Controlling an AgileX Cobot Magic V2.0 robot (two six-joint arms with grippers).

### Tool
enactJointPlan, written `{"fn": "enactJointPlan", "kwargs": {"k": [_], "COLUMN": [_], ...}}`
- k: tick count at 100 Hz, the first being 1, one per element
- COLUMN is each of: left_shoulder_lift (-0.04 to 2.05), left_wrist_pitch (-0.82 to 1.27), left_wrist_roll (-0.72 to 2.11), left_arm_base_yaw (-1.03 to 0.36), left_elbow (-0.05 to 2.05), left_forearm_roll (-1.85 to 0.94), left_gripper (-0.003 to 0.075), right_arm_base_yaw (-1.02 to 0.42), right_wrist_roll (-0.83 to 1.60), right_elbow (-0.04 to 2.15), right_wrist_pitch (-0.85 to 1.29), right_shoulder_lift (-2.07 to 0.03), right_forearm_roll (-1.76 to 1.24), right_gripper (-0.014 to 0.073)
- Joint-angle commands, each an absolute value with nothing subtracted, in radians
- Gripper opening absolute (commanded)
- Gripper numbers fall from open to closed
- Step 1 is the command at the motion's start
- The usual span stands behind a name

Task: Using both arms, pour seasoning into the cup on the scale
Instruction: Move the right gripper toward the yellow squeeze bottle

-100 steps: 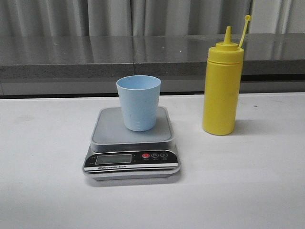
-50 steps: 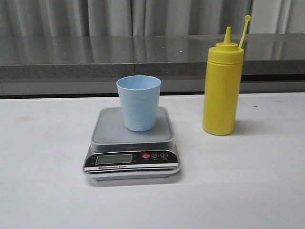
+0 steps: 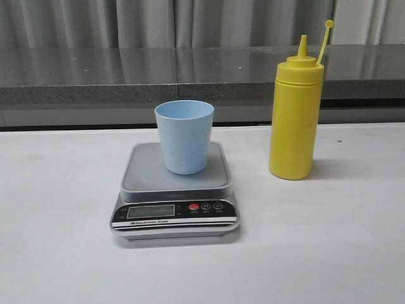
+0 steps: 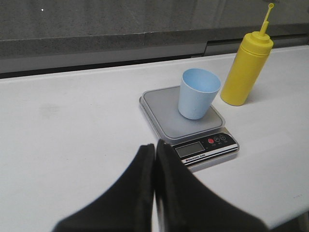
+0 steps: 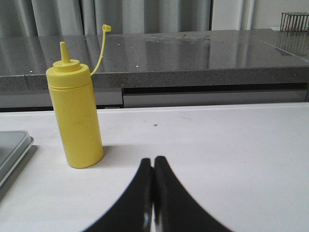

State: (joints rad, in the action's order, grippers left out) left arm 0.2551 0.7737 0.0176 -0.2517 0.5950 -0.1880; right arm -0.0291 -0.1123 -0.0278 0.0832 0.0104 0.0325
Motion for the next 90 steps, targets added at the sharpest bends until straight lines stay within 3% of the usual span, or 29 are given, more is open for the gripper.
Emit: {"fn": "enactJointPlan", "kwargs": {"k": [1, 47, 59, 73, 90], "left_shoulder_lift": [0.266, 0.266, 0.266, 0.266, 0.266], "left_wrist_pitch": [0.705, 0.705, 0.703, 0.703, 0.703], "left_wrist_roll": [0.01, 0.01, 0.01, 0.01, 0.01], "left_arm_base_yaw": [-0.25, -0.25, -0.25, -0.25, -0.25], "left_elbow": [0.617, 0.617, 0.617, 0.617, 0.617], "left_forearm_roll": [-0.202, -0.202, -0.202, -0.202, -0.202], "left_gripper": [-0.002, -0.002, -0.002, -0.002, -0.002], "right_arm_base_yaw": [-0.029, -0.029, -0.049, -0.111, -0.204], "right_wrist_roll": [-0.106, -0.124, -0.124, -0.124, -0.124], "right_elbow": [0.019, 0.319, 0.352, 0.361, 0.361], "right_wrist_pitch": [-0.011, 0.225, 0.218, 0.163, 0.046], "right_shoulder_lift": [0.027, -0.266, -0.351, -0.428, -0.514], "right_forearm_roll": [0.033, 0.006, 0.006, 0.006, 0.006], "right_gripper": [-0.0068, -0.0067, -0.0028, 0.0163, 0.0538]}}
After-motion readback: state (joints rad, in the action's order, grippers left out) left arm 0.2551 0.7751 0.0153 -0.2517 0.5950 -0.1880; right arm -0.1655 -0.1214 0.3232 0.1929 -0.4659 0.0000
